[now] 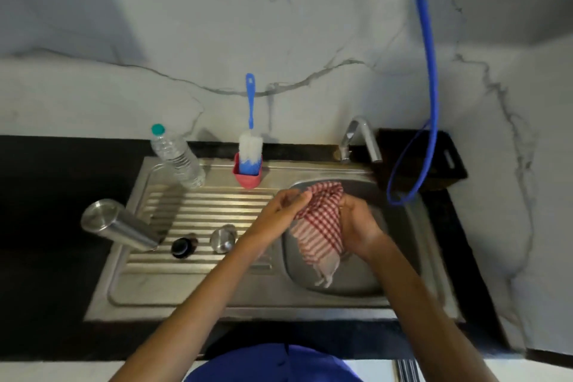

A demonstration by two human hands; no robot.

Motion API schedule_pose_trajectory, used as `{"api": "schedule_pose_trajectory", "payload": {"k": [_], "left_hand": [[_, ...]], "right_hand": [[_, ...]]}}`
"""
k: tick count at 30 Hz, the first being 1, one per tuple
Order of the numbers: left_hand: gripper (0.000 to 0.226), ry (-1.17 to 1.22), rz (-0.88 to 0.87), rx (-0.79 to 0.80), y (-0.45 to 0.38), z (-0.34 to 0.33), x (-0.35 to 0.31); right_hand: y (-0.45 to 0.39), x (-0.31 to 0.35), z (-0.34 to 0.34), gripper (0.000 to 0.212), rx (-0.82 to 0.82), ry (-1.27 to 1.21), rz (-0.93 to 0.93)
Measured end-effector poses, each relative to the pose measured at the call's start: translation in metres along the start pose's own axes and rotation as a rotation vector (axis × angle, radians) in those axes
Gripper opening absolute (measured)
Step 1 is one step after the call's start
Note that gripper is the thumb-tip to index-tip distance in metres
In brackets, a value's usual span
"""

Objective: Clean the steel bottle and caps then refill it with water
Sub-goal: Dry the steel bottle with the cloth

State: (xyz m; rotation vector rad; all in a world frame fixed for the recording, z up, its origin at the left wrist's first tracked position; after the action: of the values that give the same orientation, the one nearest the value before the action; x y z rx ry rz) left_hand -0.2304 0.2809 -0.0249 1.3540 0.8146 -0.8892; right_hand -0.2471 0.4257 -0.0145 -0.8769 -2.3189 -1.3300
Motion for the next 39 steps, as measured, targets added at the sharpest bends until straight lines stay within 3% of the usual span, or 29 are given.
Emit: {"api": "schedule_pose_trajectory", "payload": {"k": [3, 6, 10, 13, 17, 22, 26, 28, 31, 33, 36, 39], "left_hand": [[0.045, 0.080, 0.061, -0.001, 0.012, 0.036, 0.000], [0.037, 0.106, -0.031, 0.021, 0.027, 0.071, -0.003], [0.009, -0.018, -0.179, -0.127, 0.040, 0.132, -0.012], [0.020, -0.272, -0.293, -0.120, 0.049, 0.160, -0.038], [0.020, -0.622, -0.529, -0.123, 0.064, 0.179, -0.084], [0.027, -0.795, -0.563, 0.030, 0.074, 0.201, -0.128], [0.028, -0.786, -0.599, -0.029, 0.082, 0.232, -0.160], [0.027, -0.726, -0.600, -0.121, 0.084, 0.257, -0.166], [0.027, -0.549, -0.529, -0.186, 0.081, 0.285, -0.150], [0.026, -0.341, -0.425, -0.187, 0.075, 0.295, -0.124], [0.025, -0.185, -0.279, -0.156, 0.065, 0.290, -0.082], [0.024, -0.191, -0.211, -0.185, 0.061, 0.281, -0.056]], "right_hand": [[-0.014, -0.030, -0.040, 0.051, 0.015, -0.035, -0.034], [-0.024, -0.042, -0.070, 0.059, 0.069, -0.028, -0.019], [-0.029, -0.062, -0.109, 0.064, 0.215, -0.005, -0.029], [-0.037, -0.074, -0.136, 0.049, 0.240, 0.254, 0.091], [-0.049, -0.065, -0.145, 0.038, 0.047, 0.570, 0.367], [-0.049, -0.065, -0.175, 0.026, 0.197, 0.827, 0.500], [-0.034, -0.069, -0.188, 0.026, 0.288, 0.868, 0.447], [-0.020, -0.067, -0.184, 0.029, 0.354, 0.768, 0.348], [-0.007, -0.065, -0.172, 0.040, 0.447, 0.079, 0.199], [-0.015, -0.075, -0.164, 0.056, 0.375, -0.280, 0.138], [-0.028, -0.121, -0.172, 0.081, 0.270, -0.371, -0.008], [-0.022, -0.142, -0.181, 0.089, 0.275, -0.356, -0.030]]}}
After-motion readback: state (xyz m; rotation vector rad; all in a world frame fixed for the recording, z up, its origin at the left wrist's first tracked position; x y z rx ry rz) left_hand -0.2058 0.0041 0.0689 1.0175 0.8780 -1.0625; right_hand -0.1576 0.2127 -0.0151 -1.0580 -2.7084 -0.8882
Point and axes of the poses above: each hand's wrist, its own y-axis away from the middle knuckle, its own z-axis out of the back of the hand, x = y × z, the point moved 8 cm from there along -y, towards the middle knuckle, and after that the axes turned 3 degrees about -y, right-handed, at the moved point
